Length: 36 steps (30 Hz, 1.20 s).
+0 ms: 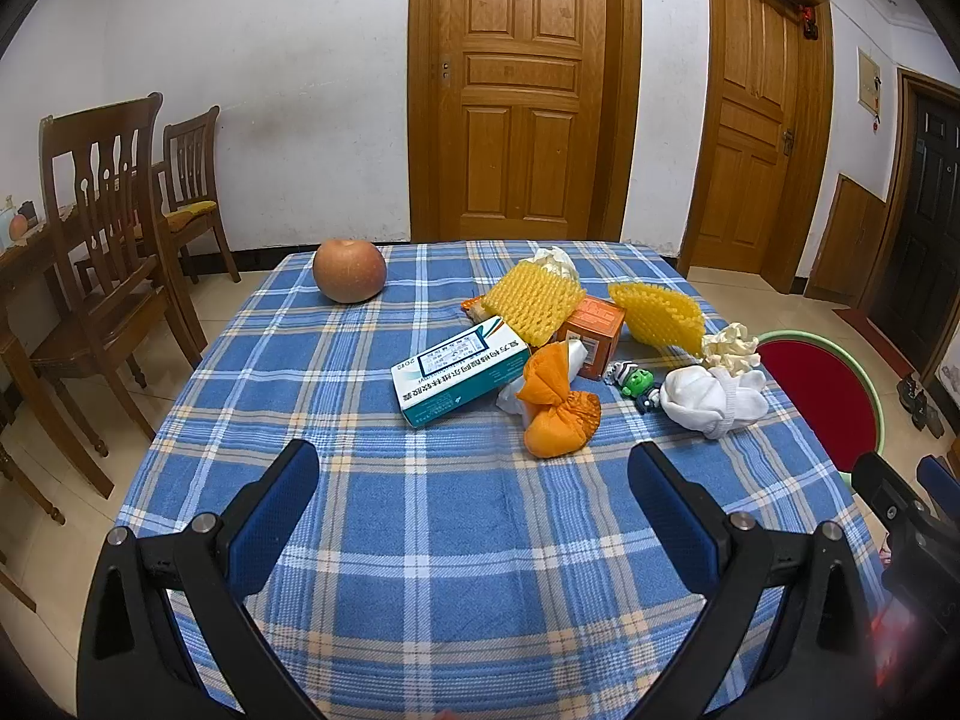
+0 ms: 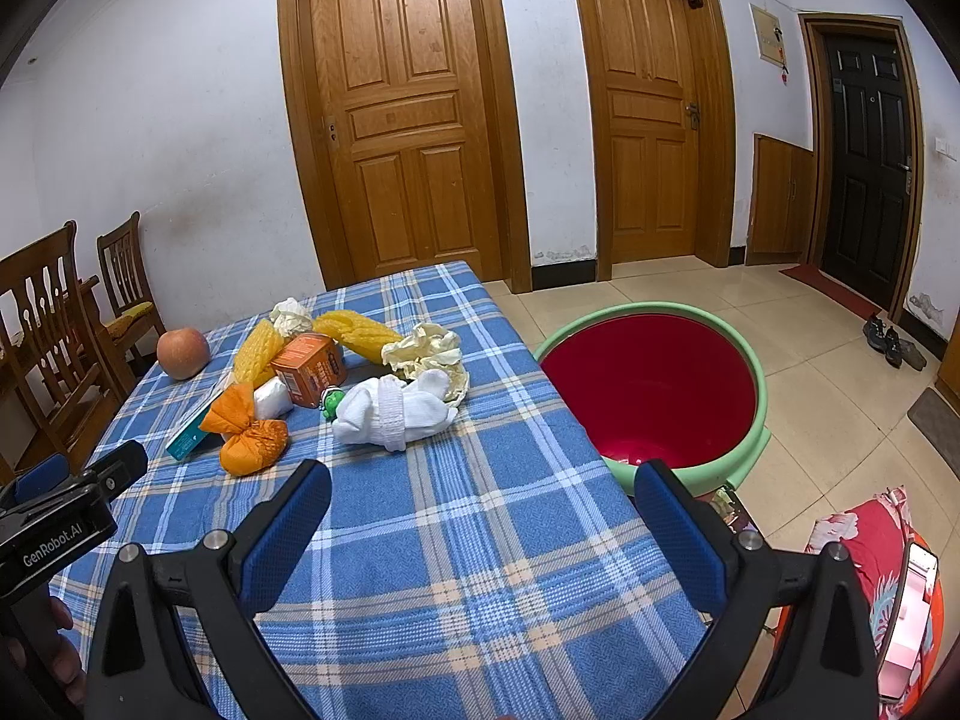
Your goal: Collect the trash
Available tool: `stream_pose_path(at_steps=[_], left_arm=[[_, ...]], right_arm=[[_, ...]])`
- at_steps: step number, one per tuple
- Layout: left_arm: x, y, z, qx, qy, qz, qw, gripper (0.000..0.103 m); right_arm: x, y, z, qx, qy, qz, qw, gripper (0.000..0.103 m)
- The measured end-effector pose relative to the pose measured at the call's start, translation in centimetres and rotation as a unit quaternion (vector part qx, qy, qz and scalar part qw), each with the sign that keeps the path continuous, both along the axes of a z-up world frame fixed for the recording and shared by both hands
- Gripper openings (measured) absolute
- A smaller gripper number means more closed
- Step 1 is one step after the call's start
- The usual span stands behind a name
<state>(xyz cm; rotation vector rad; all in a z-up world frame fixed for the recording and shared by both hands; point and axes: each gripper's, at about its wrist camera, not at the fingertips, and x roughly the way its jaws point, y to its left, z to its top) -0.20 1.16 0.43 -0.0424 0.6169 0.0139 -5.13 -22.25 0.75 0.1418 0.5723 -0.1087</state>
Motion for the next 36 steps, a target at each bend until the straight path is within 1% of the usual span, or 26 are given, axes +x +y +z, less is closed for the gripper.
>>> stream_pose_path(at_steps=[20,26,31,36], left_arm=[[0.3,0.1,0.3,0.003,0.001,-0.002,1.0,0.101],[1.1,0.5,0.6,-0.002,0.007,-0.008,0.9999,0.101],[1.8,1.0,0.7,0.003,0.009,-0.003,1.0,0.101],[3.1,1.8,0.5,0.017,0.015,-0.001,0.9997,0.101]], right_arm=[[0.0,0.0,0.0,0.0,0.0,-0.001,1.0,0.103],[0.3,-0.4,0.0,-0.004,0.005,0.003,1.0,0.103],[0.9,-0.7,0.1,-0.006,0.008,0.006,1.0,0.103],[1.7,-0.8,0.5,-0.006,0.014,0.013,1.0,0.103]])
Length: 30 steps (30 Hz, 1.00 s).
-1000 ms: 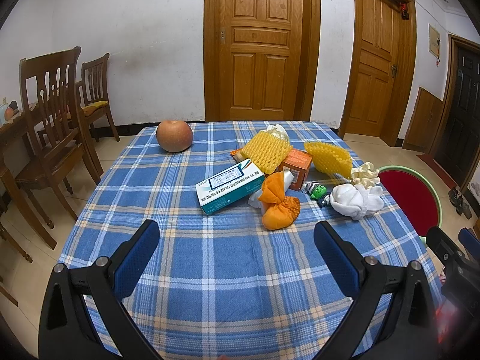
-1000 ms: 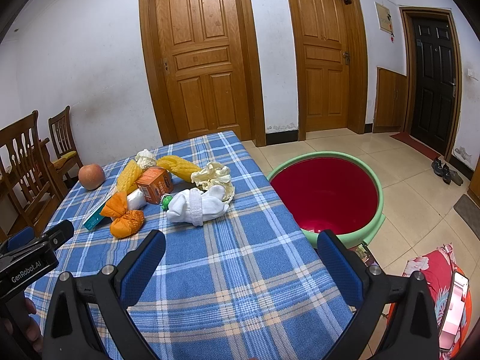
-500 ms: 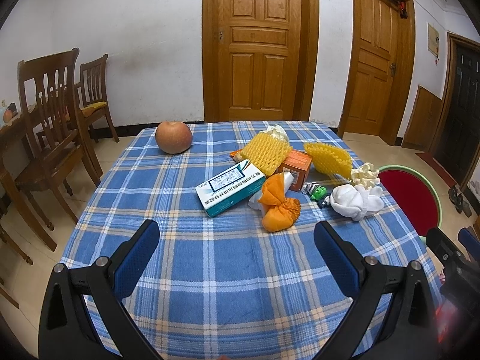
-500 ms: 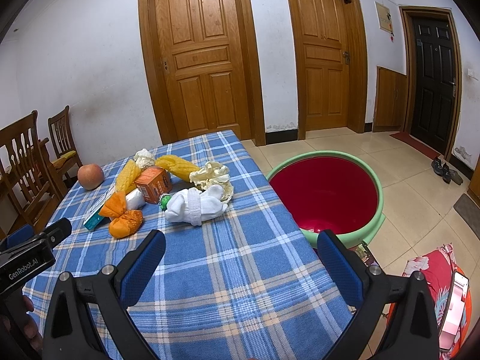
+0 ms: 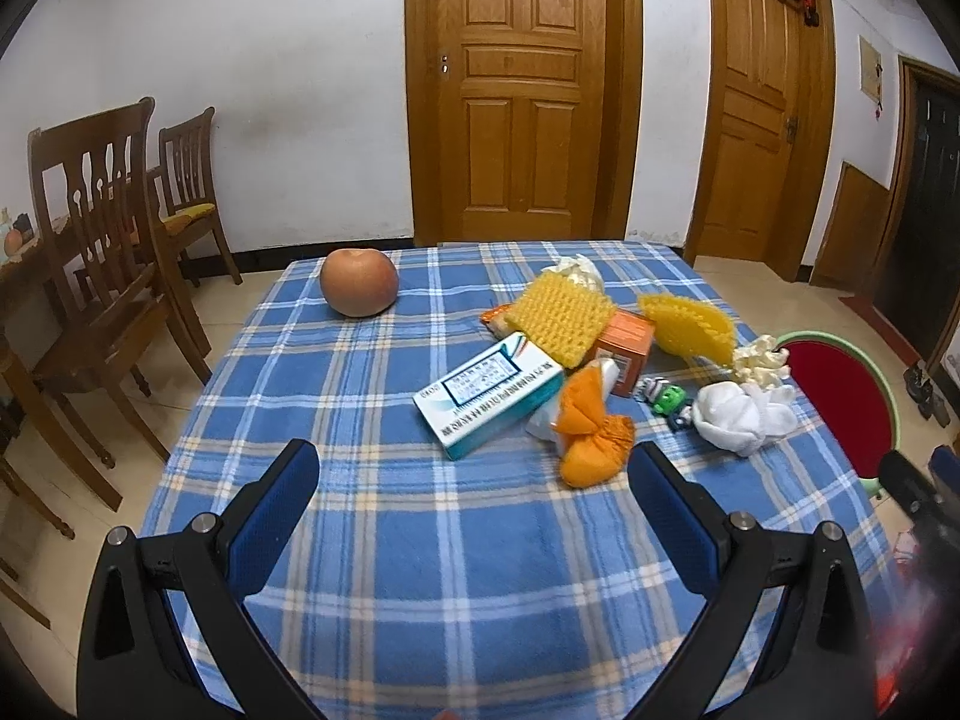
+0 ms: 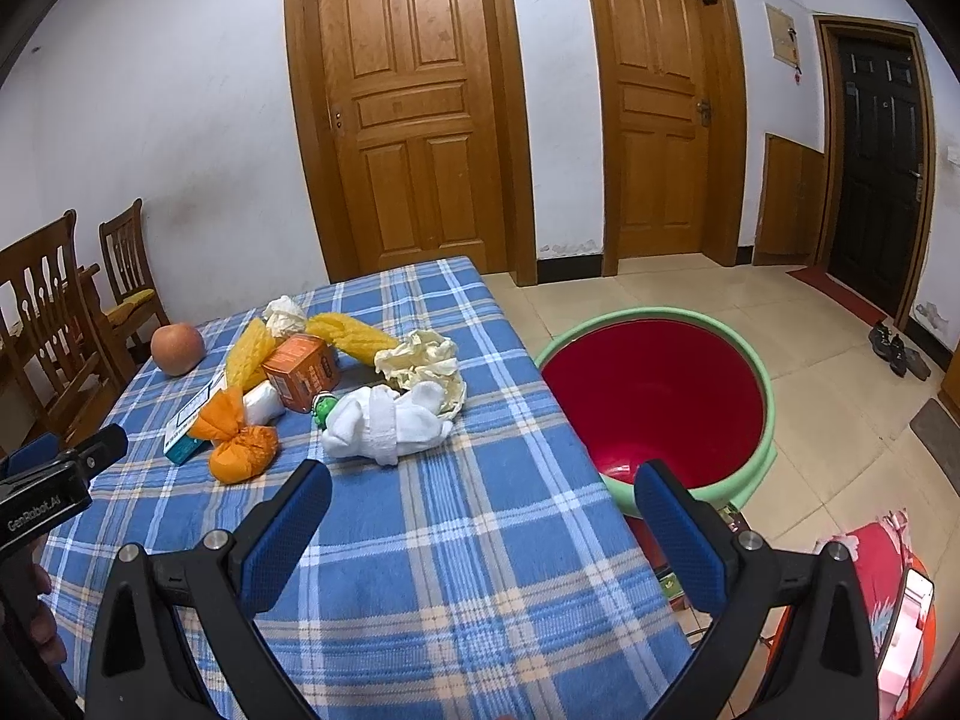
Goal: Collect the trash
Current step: 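Grasp the white medicine box with the left tool while the right tool grasps the white socks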
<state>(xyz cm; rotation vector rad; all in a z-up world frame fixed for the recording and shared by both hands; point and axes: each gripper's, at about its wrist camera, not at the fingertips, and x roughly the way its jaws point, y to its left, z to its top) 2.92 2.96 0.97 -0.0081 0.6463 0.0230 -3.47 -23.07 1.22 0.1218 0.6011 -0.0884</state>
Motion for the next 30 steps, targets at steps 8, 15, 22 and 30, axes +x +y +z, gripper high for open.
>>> stream_pose_path(at_steps=[8,15,22,30], left_arm=[[4.3,1.4,-1.4,0.033,0.033,-0.007,0.9989,0.101],[8.5,2.3,-3.0,0.03,0.071,-0.048,0.9959,0.101],[11.4,2.0,-4.6,0.055,0.094,-0.101,0.9888,0.101],[13.8,2.3,-6.6,0.037,0.133,-0.146,0.9796,0.082]], right_arm=[[2.9,0.0,0.1,0.012,0.02,0.004,1.0,0.103],[5.9,1.3,-1.1,0.02,0.048,0.006,0.999,0.103],[8.6,2.3,-2.9,0.028,0.077,0.005,0.997,0.103],[10.8,3.3,-4.2,0.02,0.106,0.003,0.994,0.103]])
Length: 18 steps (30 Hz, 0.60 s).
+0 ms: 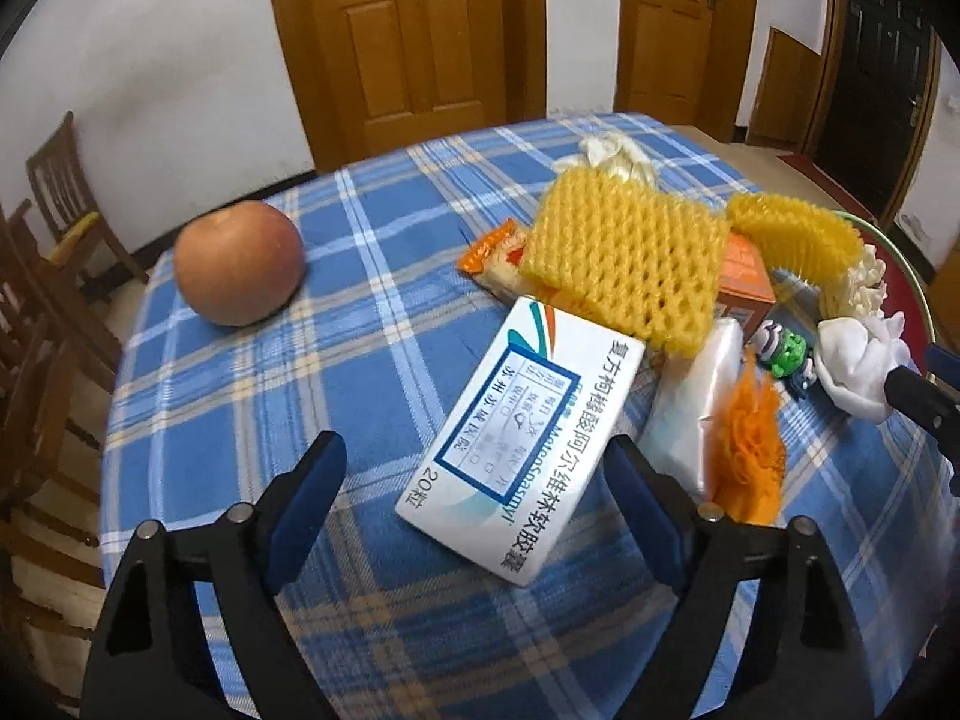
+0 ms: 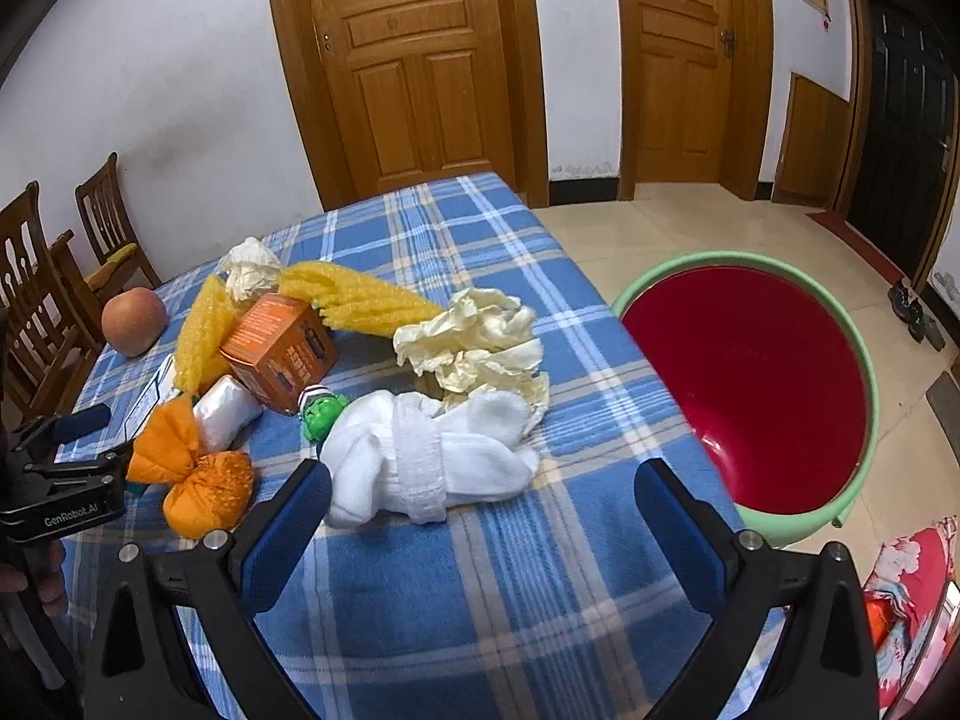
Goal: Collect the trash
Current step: 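Grasp the white medicine box with the left tool while the right tool grasps the white socks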
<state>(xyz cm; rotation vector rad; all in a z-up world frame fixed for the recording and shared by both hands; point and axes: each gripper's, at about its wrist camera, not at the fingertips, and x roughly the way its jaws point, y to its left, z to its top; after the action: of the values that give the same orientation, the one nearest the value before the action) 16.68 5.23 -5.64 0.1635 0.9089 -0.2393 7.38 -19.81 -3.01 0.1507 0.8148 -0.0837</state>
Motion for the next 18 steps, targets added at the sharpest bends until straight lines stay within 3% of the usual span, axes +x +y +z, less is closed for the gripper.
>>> stream_pose_path(at_steps=[3,12,13,17,18], left_arm=[[0.3,0.1,-0.6,-0.025,0.017,-0.021,0.9993,0.063],[-2.0,-0.2,1.0,-0.034,-0.017,-0.023,0.999,0.059],[-2.4,0.0,1.2,-0.039,-0.018,-0.019,0.9989,0.059],[-4.2,0.8,2.2,-0.068,-0.019,0.003,0.9975,0.058],[-4.6,0.9,2.4,-0.075,-0.019,0.008,0.997,0.058]], right_arm=[[0.5,0.1,-0.3,0.001,0.008,-0.001,1.0,0.103],[1.4,0.6,-0.9,0.008,0.024,0.02,0.999,0.103],[1.4,0.6,-1.0,0.013,0.022,0.022,0.999,0.101],[1.2,0.2,-1.5,0.044,0.024,0.028,0.998,0.065],[1.2,0.1,-1.7,0.052,0.03,0.028,0.998,0.062]])
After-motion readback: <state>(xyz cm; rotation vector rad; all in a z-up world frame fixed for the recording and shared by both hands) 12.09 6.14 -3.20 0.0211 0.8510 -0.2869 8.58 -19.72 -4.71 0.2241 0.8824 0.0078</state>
